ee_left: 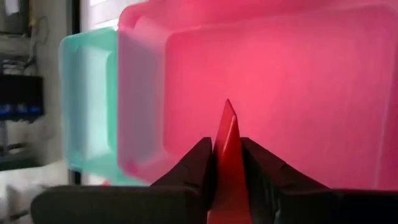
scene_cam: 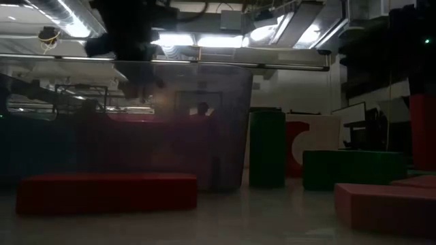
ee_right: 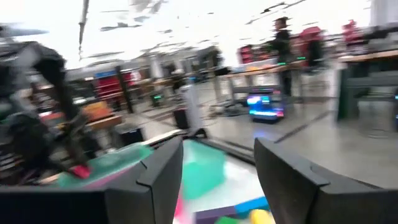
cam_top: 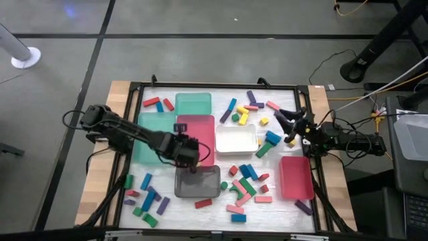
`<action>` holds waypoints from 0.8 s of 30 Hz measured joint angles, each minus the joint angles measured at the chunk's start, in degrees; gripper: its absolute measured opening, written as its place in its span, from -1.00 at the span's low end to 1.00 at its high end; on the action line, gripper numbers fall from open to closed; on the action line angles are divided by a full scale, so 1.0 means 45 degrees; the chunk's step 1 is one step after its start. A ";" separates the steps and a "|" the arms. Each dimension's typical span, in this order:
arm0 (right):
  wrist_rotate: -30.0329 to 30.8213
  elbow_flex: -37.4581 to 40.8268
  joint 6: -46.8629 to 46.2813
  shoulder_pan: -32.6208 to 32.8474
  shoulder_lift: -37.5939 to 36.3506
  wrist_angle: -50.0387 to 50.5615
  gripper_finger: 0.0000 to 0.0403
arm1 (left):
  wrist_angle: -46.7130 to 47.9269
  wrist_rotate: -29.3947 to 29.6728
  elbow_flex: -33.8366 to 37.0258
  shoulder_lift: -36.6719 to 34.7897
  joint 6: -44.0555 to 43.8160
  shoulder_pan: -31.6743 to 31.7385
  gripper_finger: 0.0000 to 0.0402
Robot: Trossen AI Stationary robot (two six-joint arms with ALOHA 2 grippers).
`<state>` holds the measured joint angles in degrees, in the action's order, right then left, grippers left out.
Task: Sort blocks
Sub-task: Put the red block into the top pink bin, then put the pink block into the bottom pink bin
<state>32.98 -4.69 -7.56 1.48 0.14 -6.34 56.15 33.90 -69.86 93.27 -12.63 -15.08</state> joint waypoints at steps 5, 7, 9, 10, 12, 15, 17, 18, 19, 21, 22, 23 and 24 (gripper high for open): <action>0.0916 -0.0183 -0.0006 0.0000 0.0083 0.0280 -0.02 | -0.1106 -0.0386 0.0391 0.0000 0.0306 0.0703 -0.70; 0.1254 -0.0444 -0.0005 0.0000 0.0243 0.0598 -0.02 | -0.1202 -0.0405 0.0448 0.0005 0.0308 0.0930 -0.70; 0.1748 -0.0798 -0.0004 0.0000 0.0552 0.0994 -0.02 | -0.1261 -0.0503 0.0451 0.0005 0.0237 0.1154 -0.70; 0.2032 -0.0988 -0.0004 0.0000 0.0737 0.1258 -0.02 | -0.1305 -0.0618 0.0451 0.0005 0.0179 0.1271 -0.69; 0.2477 -0.1461 -0.0004 0.0000 0.1172 0.1893 -0.02 | -0.1295 -0.1022 0.0451 0.0005 0.0142 0.1495 -0.64; 0.2882 -0.2260 -0.0016 0.0000 0.1950 0.2736 -0.02 | -0.1323 -0.1534 0.0451 0.0038 0.0137 0.1772 -0.49; 0.3108 -0.2858 -0.0036 0.0000 0.2543 0.3193 -0.02 | -0.1343 -0.1590 0.0451 0.0071 0.0132 0.1890 -0.37; 0.3214 -0.3139 -0.0113 -0.0005 0.2822 0.3389 -0.02 | -0.1362 -0.1596 0.0451 0.0073 0.0132 0.1936 -0.31; 0.3389 -0.3488 -0.0228 -0.0016 0.3122 0.3672 -0.02 | -0.1391 -0.1596 0.0451 0.0073 0.0151 0.1983 -0.26; 0.3667 -0.4156 -0.0270 -0.0197 0.3721 0.4464 -0.02 | -0.1400 -0.1596 0.0451 0.0073 0.0185 0.2034 -0.19; 0.3691 -0.4516 -0.0294 -0.0414 0.4028 0.4929 -0.02 | -0.1392 -0.1596 0.0451 0.0073 0.0185 0.2053 -0.16; 0.3690 -0.4861 -0.0374 -0.0676 0.4348 0.5341 -0.02 | -0.1399 -0.1596 0.0450 0.0073 0.0185 0.2047 -0.14; 0.3663 -0.5201 -0.0544 -0.1013 0.4684 0.5725 -0.02 | -0.1376 -0.1596 0.0436 0.0068 0.0191 0.2043 -0.13</action>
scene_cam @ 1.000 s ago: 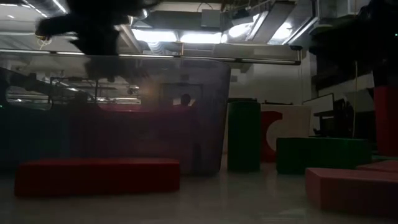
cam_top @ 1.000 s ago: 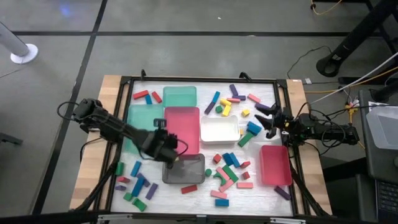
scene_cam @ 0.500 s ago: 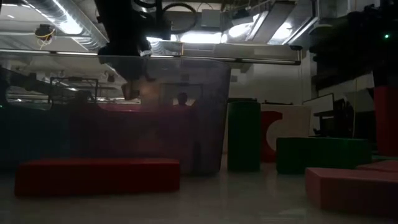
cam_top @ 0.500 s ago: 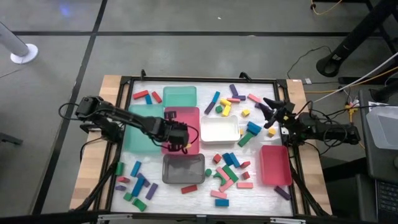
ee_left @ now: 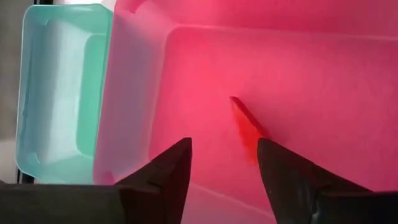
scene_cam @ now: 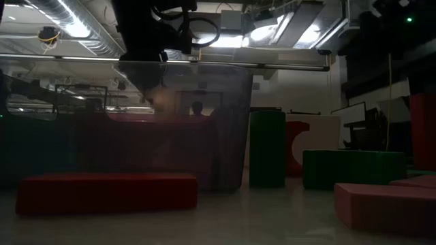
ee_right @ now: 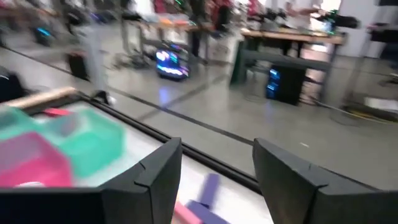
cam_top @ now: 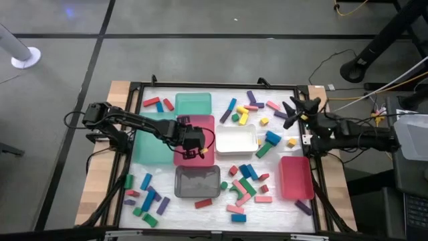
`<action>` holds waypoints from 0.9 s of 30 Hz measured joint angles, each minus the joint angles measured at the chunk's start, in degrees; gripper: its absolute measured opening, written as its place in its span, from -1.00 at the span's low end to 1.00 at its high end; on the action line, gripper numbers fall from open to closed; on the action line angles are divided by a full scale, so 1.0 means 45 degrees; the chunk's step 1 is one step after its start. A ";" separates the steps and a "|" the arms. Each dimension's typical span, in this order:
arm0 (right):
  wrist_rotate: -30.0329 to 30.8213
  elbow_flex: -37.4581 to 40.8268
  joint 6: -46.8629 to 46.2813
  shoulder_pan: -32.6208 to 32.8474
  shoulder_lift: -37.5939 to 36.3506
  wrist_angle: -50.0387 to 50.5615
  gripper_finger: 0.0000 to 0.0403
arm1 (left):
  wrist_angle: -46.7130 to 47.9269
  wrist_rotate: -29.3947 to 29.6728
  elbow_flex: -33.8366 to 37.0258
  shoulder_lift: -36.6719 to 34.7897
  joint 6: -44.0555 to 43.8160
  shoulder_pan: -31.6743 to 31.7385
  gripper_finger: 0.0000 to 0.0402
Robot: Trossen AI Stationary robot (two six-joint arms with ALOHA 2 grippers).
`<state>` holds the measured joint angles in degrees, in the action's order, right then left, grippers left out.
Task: Sort blocks
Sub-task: Put the pink block into the bottom pink bin
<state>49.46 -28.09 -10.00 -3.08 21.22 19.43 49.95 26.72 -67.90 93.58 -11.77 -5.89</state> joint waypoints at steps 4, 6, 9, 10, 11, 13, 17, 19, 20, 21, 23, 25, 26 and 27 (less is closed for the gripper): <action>-0.1066 -0.1348 -0.0468 -0.1872 0.1433 0.1682 -0.02 | 0.0000 0.0000 -0.0114 -0.0003 0.0063 0.0000 -0.13; -0.2316 -0.1869 -0.0565 -0.3157 0.2188 0.2322 -0.02 | -0.0011 -0.0003 -0.0163 -0.0035 0.0053 0.0000 -0.14; -0.5023 -0.2508 -0.0720 -0.5366 0.3548 0.2891 -0.02 | 0.0034 0.0000 -0.0217 -0.0049 0.0096 0.0000 -0.16; -0.5948 -0.2643 -0.0689 -0.6148 0.4065 0.2998 -0.02 | 0.0034 -0.0003 -0.0238 -0.0049 0.0121 0.0000 -0.16; -0.6752 -0.2731 -0.0545 -0.6920 0.4593 0.3038 -0.02 | 0.0032 -0.0002 -0.0258 -0.0049 0.0158 0.0000 -0.16; -0.8095 -0.2900 -0.0018 -0.8387 0.5720 0.3073 -0.02 | 0.0022 0.0000 -0.0272 -0.0049 0.0157 0.0000 -0.16; -0.9887 -0.3436 0.1022 -1.0798 0.8029 0.2993 -0.02 | 0.0032 0.0000 -0.0272 -0.0049 0.0079 0.0000 -0.16; -1.0478 -0.3679 0.1398 -1.1534 0.9280 0.3078 -0.02 | 0.0029 0.0000 -0.0272 -0.0049 0.0068 0.0000 -0.16; -1.0666 -0.3810 0.1541 -1.1794 0.9856 0.3081 -0.02 | 0.0034 0.0000 -0.0272 -0.0049 0.0059 0.0000 -0.16; -1.0828 -0.3946 0.1641 -1.2004 1.0434 0.3051 -0.02 | 0.0031 0.0000 -0.0272 -0.0049 0.0058 0.0000 -0.16; -1.0982 -0.4178 0.1848 -1.2348 1.1439 0.3024 -0.02 | 0.0034 0.0000 -0.0272 -0.0049 0.0056 0.0000 -0.16; -1.1265 -0.4290 0.2209 -1.2516 1.2347 0.3042 -0.02 | 0.0034 -0.0001 -0.0272 -0.0049 0.0058 0.0000 -0.16; -1.1420 -0.4337 0.2343 -1.2509 1.2749 0.3043 -0.02 | 0.0034 0.0000 -0.0272 -0.0049 0.0053 0.0000 -0.16; -1.1580 -0.4364 0.2483 -1.2509 1.3102 0.3035 -0.02 | 0.0033 0.0000 -0.0272 -0.0049 0.0053 0.0000 -0.16</action>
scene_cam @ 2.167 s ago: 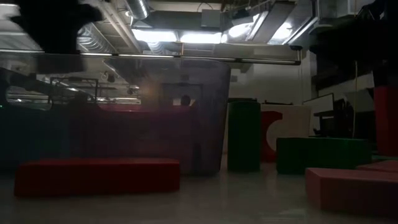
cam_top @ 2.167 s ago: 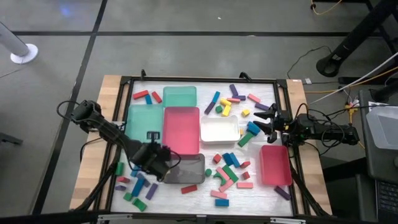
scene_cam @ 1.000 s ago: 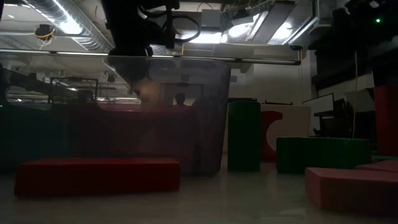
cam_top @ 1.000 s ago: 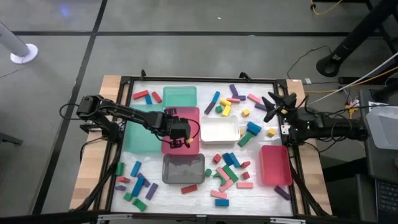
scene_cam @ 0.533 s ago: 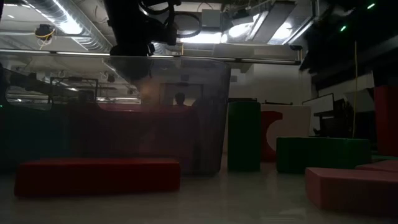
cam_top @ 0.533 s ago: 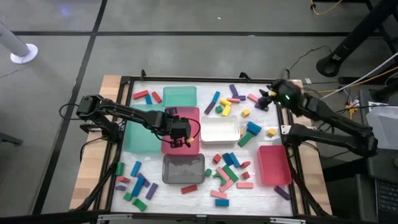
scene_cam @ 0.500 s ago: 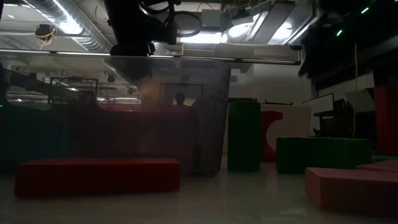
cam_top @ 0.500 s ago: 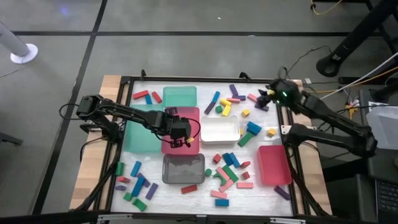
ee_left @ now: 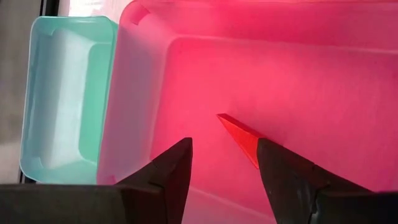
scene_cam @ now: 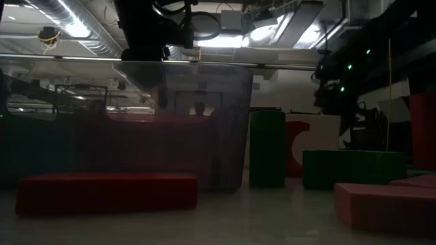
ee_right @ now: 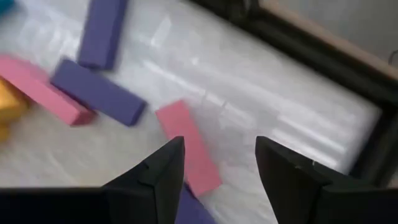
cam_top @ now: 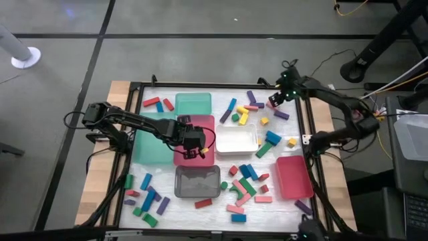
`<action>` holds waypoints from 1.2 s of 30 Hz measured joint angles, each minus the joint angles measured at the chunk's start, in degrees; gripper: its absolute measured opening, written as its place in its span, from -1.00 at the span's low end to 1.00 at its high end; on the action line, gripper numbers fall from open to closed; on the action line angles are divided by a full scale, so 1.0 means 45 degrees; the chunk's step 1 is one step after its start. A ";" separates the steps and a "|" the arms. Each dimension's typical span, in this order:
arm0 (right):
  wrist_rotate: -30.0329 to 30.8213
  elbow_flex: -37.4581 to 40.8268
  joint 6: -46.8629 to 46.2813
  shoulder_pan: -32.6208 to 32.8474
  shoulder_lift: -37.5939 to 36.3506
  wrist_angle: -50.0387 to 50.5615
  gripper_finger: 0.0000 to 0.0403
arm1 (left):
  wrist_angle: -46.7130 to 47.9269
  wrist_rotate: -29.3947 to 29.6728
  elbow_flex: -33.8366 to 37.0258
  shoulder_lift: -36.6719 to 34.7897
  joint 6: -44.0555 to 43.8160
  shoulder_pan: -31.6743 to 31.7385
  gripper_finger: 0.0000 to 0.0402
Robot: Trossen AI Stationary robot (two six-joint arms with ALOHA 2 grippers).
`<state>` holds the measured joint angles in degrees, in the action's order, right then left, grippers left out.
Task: Sort blocks
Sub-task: Put the pink block into the bottom pink bin
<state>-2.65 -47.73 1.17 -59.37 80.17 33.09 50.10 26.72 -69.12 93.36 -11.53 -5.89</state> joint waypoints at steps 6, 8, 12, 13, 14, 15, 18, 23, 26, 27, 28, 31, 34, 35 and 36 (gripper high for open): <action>-0.0530 -0.0089 0.0733 0.0270 0.1237 -0.0230 -0.02 | -0.0007 0.0000 0.0000 0.0000 0.0000 0.0000 -0.16; -0.0563 -0.0105 0.0802 0.0296 0.1353 -0.0319 -0.02 | -0.0009 0.0000 0.0000 0.0000 -0.0005 0.0000 -0.16; -0.0515 -0.0100 0.0812 0.0458 0.1381 -0.0288 -0.02 | -0.0019 0.0000 0.0000 0.0000 -0.0005 0.0000 -0.16; -0.0336 -0.0100 0.0825 0.0461 0.1381 -0.0270 -0.02 | -0.0024 0.0000 0.0000 0.0000 -0.0005 0.0000 -0.16; -0.0259 -0.0100 0.0826 0.0466 0.1381 -0.0255 -0.02 | -0.0024 0.0000 0.0000 0.0000 -0.0005 0.0000 -0.16; -0.0195 -0.0100 0.0834 0.0475 0.1386 -0.0266 -0.02 | -0.0024 0.0000 0.0000 0.0000 -0.0005 0.0000 -0.16; -0.0120 -0.0098 0.0853 0.0714 0.1565 -0.0267 -0.02 | -0.0029 0.0000 0.0000 0.0000 -0.0005 0.0000 -0.16; 0.0002 -0.0087 0.1118 0.1220 0.2069 -0.0283 -0.02 | -0.0034 0.0000 0.0000 0.0000 -0.0005 0.0000 -0.16; 0.0566 -0.0092 0.1157 0.1577 0.2306 -0.0640 -0.02 | -0.0038 0.0000 0.0000 0.0000 -0.0007 0.0000 -0.16; 0.0818 -0.0096 0.1162 0.1659 0.2373 -0.0781 -0.02 | -0.0038 0.0000 0.0000 0.0000 -0.0025 0.0000 -0.16; 0.0948 -0.0101 0.1162 0.1717 0.2426 -0.0898 -0.02 | -0.0038 0.0000 0.0000 0.0000 -0.0077 0.0000 -0.16; 0.1013 -0.0105 0.1171 0.1700 0.2467 -0.0978 -0.02 | -0.0034 0.0000 0.0000 0.0000 -0.0304 0.0000 -0.16; 0.0785 -0.0071 0.1146 0.1679 0.2532 -0.0882 -0.02 | -0.0034 0.0000 0.0000 0.0000 -0.0457 0.0000 -0.16; 0.0738 -0.0061 0.1147 0.1689 0.2530 -0.0885 -0.02 | -0.0038 0.0000 0.0000 0.0000 -0.0457 0.0000 -0.16; 0.0713 -0.0064 0.1147 0.1690 0.2519 -0.0944 -0.02 | -0.0034 0.0000 0.0000 0.0000 -0.0447 0.0000 -0.16</action>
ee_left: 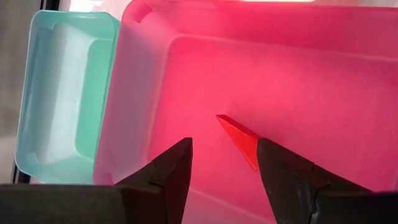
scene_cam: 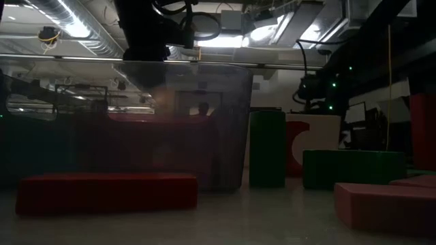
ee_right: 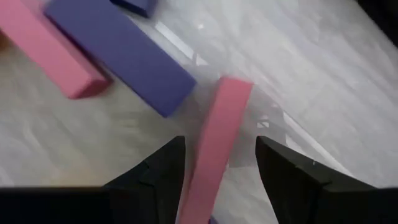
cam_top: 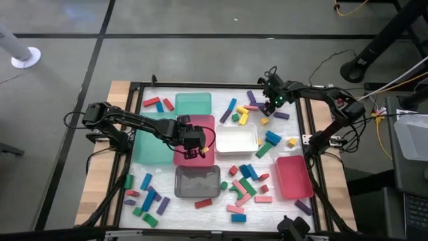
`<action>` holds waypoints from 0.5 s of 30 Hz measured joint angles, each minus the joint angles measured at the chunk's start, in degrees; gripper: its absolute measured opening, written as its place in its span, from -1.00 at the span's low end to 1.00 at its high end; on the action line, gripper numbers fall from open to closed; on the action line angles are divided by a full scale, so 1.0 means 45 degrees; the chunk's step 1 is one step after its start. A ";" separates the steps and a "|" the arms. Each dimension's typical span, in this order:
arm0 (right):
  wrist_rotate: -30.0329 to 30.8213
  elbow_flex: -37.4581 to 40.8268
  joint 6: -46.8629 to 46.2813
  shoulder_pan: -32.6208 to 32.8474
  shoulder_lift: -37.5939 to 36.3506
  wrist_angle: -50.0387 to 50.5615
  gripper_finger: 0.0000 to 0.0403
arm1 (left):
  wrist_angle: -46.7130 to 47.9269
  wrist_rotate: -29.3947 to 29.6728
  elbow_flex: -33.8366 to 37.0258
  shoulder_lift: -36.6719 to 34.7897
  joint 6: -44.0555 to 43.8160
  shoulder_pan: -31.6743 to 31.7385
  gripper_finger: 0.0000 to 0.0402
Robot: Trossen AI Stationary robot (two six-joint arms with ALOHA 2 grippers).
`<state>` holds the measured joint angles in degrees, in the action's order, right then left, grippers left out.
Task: Sort blocks
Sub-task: Put the pink block into the bottom pink bin
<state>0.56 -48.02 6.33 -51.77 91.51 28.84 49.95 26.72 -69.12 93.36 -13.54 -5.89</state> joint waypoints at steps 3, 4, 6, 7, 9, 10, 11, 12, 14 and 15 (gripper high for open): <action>-0.0013 -0.0001 0.0000 0.0008 -0.0001 0.0022 -0.02 | 0.0000 0.0000 0.0000 0.0000 -0.0030 0.0000 -0.16; -0.0007 -0.0001 0.0000 0.0000 -0.0001 0.0009 -0.02 | -0.0005 0.0000 0.0000 0.0000 -0.0039 0.0000 -0.16; 0.0015 -0.0001 0.0000 0.0000 -0.0001 0.0020 -0.03 | 0.0000 0.0000 0.0000 0.0000 -0.0044 0.0000 -0.16; 0.0028 -0.0001 0.0000 0.0000 -0.0001 0.0016 -0.05 | -0.0005 0.0000 0.0000 0.0000 -0.0044 0.0000 -0.16; 0.0064 -0.0001 0.0000 0.0000 0.0027 0.0015 -0.12 | -0.0005 0.0000 0.0000 0.0000 -0.0044 -0.0005 -0.16; 0.0067 -0.0001 0.0000 0.0000 0.0061 0.0012 -0.18 | -0.0005 0.0000 0.0000 0.0000 -0.0044 -0.0005 -0.16; 0.0069 -0.0001 0.0000 0.0000 0.0117 0.0018 -0.25 | 0.0000 0.0000 0.0000 0.0000 -0.0044 -0.0005 -0.16; 0.0070 -0.0001 0.0000 0.0000 0.0173 0.0018 -0.32 | -0.0005 0.0000 0.0000 0.0000 -0.0044 -0.0005 -0.16; 0.0062 -0.0003 -0.0006 0.0000 0.0255 0.0022 -0.50 | -0.0002 0.0000 0.0000 0.0000 -0.0049 -0.0005 -0.16; 0.0048 -0.0012 -0.0010 0.0000 0.0271 0.0036 -0.60 | 0.0000 0.0000 0.0000 0.0000 -0.0044 -0.0005 -0.16</action>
<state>0.78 -48.08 6.28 -51.77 92.73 29.00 49.95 26.72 -69.12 93.36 -13.74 -5.91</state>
